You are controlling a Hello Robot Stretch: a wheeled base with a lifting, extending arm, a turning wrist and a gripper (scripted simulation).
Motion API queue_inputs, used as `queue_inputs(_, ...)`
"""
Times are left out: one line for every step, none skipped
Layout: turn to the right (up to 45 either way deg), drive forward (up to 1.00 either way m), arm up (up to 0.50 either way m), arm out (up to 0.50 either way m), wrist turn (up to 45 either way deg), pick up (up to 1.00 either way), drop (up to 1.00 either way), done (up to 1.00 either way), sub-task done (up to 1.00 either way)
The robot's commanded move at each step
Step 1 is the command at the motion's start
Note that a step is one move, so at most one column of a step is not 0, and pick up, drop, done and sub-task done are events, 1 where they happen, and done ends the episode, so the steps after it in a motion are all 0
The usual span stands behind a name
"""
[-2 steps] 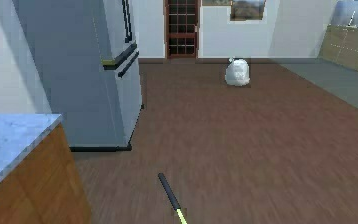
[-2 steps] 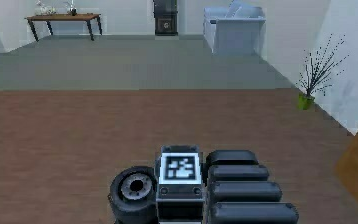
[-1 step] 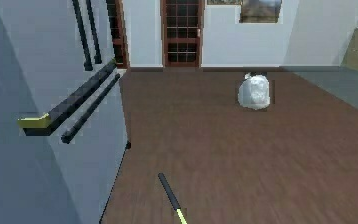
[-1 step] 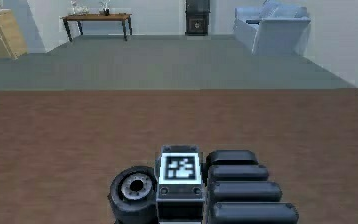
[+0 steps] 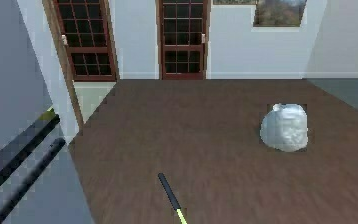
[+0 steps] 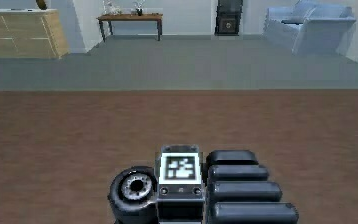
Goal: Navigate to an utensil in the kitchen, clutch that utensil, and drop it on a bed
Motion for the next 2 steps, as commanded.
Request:
queue_inputs(0.0,1.00,0.00,0.00,0.0,0.00,0.00,0.00,0.00)
queue_inputs(-9.0,0.00,0.00,0.00,0.0,0.00,0.00,0.00,0.00)
